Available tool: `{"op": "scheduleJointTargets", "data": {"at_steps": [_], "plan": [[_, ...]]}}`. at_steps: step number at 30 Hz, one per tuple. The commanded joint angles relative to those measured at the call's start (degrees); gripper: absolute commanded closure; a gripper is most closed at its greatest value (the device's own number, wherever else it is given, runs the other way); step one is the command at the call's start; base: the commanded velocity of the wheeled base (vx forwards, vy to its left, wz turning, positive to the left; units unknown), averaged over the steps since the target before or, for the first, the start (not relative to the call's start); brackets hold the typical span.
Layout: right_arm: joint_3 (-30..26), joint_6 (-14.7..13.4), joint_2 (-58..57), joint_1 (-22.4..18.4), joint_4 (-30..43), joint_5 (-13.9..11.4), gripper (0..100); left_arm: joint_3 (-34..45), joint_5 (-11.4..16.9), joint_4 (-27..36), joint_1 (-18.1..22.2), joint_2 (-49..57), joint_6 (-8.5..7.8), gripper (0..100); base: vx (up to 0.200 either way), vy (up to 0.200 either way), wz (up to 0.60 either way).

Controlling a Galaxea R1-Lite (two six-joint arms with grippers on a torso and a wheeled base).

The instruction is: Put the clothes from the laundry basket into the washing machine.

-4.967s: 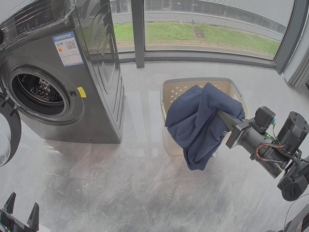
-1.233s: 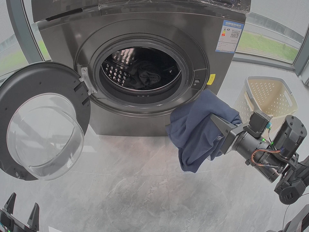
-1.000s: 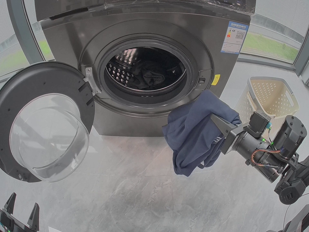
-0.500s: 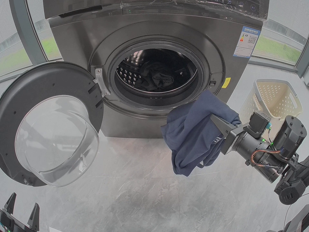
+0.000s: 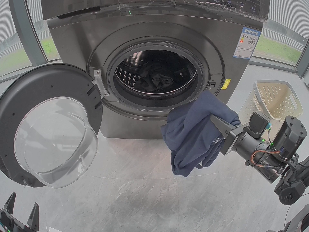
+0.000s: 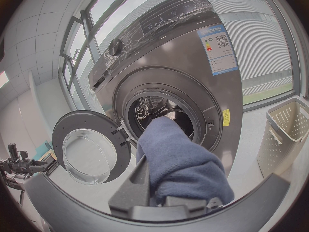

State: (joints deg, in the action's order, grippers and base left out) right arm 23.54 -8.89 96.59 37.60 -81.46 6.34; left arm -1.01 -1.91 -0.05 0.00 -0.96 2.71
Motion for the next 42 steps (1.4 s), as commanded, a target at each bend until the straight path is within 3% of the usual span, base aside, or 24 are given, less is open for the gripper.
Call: {"op": "scheduleJointTargets", "data": {"at_steps": [1,6,16,20,24,25,30,41,42], "plan": [[-0.1,0.0,0.1,0.0,0.0,0.0,100,0.9,0.0,0.0,0.0,0.4,0.02,0,0.000,0.000,0.00],[-0.3,0.0,0.1,0.0,0.0,0.0,100,0.9,0.0,0.0,0.0,0.4,0.02,0,0.000,0.000,0.00],[-0.4,0.0,0.4,0.2,0.0,-0.1,100,0.9,0.0,0.0,0.0,0.4,0.02,0,-0.180,0.000,0.00],[0.5,-0.1,1.8,2.1,-0.1,0.1,100,1.0,0.2,-0.1,-0.1,0.4,-0.60,0,0.000,0.000,0.00],[3.5,-0.1,4.1,2.7,-1.1,1.6,100,1.0,0.1,-0.1,0.0,0.4,-0.95,0,0.000,0.000,0.00],[6.7,-0.4,6.1,3.7,-2.7,3.2,100,1.0,0.1,-0.1,0.0,0.5,-1.04,0,0.000,0.000,0.00],[15.1,-1.0,9.4,4.0,-2.7,2.7,100,1.0,1.0,0.0,-0.4,-0.4,-2.79,0,0.000,0.000,0.00],[23.7,-0.3,14.2,3.5,-1.7,0.4,100,1.0,2.5,-0.1,-0.1,1.0,-3.41,0,0.000,0.000,0.00],[24.7,-0.4,15.3,3.4,-1.4,-1.3,100,1.0,2.6,-0.1,-0.1,1.0,-3.41,0,0.000,0.000,0.00]]}}
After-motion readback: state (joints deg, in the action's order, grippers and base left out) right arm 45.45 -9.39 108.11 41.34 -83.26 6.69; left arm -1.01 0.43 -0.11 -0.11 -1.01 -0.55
